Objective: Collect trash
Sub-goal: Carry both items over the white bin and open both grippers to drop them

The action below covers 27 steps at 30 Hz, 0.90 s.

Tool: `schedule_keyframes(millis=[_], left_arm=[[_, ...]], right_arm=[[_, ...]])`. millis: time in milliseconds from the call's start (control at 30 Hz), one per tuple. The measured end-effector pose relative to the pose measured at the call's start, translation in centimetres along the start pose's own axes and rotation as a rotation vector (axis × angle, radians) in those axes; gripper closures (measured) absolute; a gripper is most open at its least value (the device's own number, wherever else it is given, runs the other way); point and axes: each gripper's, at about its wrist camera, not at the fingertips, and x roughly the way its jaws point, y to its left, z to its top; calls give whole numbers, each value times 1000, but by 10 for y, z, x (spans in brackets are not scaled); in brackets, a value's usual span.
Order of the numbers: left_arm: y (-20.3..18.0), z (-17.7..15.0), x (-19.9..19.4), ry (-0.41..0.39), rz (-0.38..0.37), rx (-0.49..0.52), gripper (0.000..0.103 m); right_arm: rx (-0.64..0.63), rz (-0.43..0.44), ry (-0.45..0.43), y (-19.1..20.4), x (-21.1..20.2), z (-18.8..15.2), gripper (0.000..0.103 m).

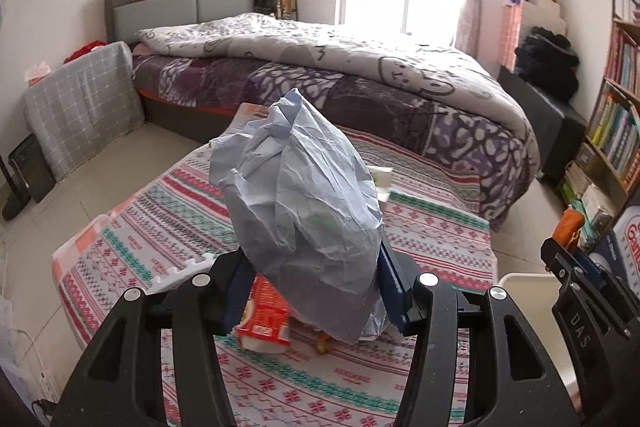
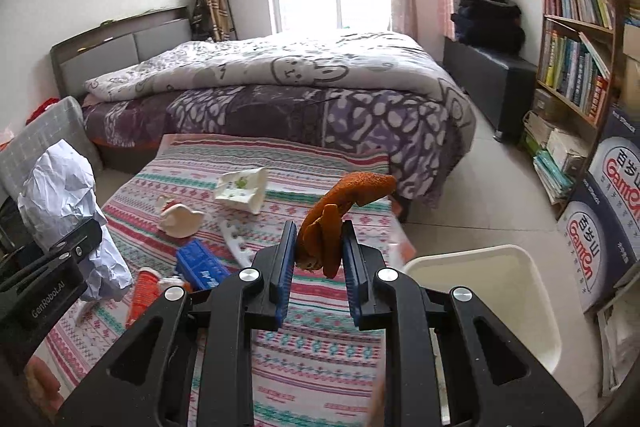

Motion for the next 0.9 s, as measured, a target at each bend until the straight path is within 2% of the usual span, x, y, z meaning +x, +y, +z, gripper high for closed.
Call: schedule_keyframes(millis=[300, 600, 767, 867, 900], left_arm=[[-40, -2, -1, -2, -54, 52, 49], [-83, -10, -1, 12, -123, 119, 49], [-105, -16, 2, 35, -168, 142, 49], [-119, -18, 4, 54, -199, 148, 49], [-125, -19, 5, 59, -208, 155, 49]], right_arm=[[66, -74, 10, -46, 0, 4, 81], [164, -172, 83, -100, 6, 0, 79], [203, -213, 94, -125, 3, -3, 78], [224, -230, 94, -138, 1, -4, 72], [234, -239, 94, -143, -1, -4, 65]])
